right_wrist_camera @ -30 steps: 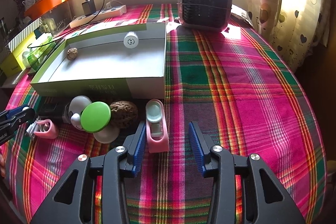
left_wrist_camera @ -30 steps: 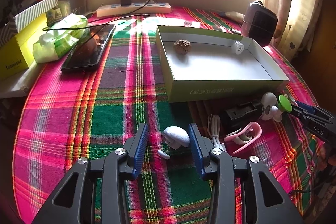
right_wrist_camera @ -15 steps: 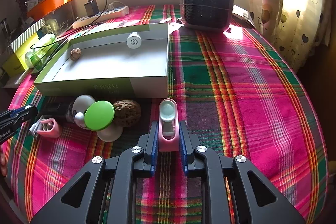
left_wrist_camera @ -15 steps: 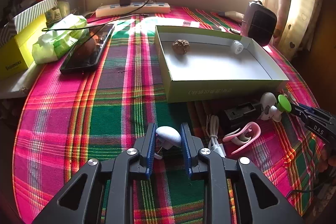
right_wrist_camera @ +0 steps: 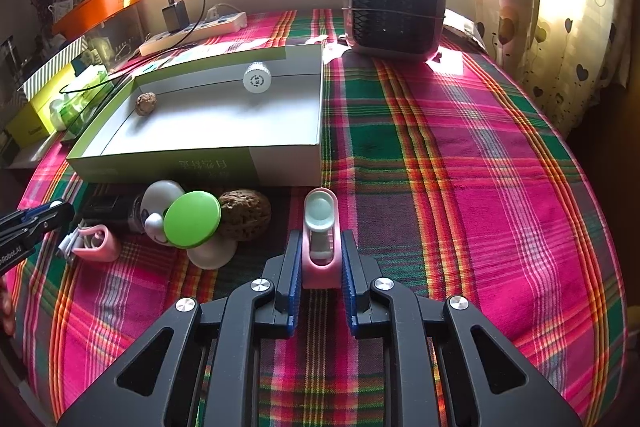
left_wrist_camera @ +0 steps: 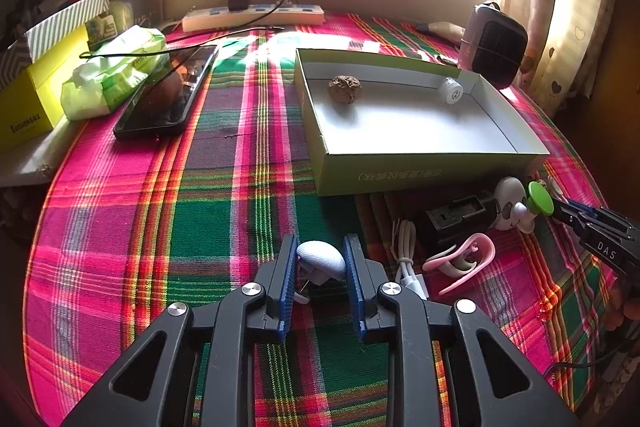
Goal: Organize objects
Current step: 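Carry the mushroom object and pink holder over the green box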
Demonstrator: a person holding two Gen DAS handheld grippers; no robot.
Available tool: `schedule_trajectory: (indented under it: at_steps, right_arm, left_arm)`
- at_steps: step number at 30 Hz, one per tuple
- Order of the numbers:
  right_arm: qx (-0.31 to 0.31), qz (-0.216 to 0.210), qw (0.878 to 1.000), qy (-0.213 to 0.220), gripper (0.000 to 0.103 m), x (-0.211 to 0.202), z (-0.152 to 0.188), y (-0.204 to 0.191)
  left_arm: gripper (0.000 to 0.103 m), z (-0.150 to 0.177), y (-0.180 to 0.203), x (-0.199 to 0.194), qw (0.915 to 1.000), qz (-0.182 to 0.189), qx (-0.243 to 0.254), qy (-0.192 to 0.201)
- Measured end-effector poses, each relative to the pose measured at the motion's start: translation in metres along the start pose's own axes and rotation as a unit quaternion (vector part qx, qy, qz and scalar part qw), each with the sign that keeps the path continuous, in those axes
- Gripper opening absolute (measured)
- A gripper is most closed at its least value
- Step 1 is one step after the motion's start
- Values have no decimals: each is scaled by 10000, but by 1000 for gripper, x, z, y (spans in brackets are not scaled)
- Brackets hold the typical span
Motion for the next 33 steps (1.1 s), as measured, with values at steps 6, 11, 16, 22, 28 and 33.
schedule_trajectory:
  at_steps: [6,11,16,22,28,33]
  right_arm:
    - [5,-44,10000,27,18,-3,0,-1]
    - [-11,-77,9999,122,19,-10,-5,-4]
    - [4,-167,9997,182,18,-16,-10,-8]
    - [54,-383,9991,187,18,-23,-15,-16]
    - [-74,-458,9985,279,18,-29,-24,-29]
    - [-210,-614,9975,281,18,-27,-34,-47]
  left_arm:
    - [21,-2,1,-4,10000,-6,-5,49]
    - [21,-9,1,-10,9999,-4,26,141]
    - [21,-20,4,-14,9997,45,67,211]
    - [21,-34,10,-17,9993,149,112,312]
    - [21,-50,15,-19,9987,209,162,432]
    - [21,-64,20,-16,9982,274,244,470]
Point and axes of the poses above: each gripper's, at about its wrist camera, not at the fingertips, and x roughly the way its jaws point, y to its right, z to its underside, the point moved 9 cm from there along x, roughly the way its jaws point, and after that the axes turned 15 degrees about x, right-handed, at the moved point
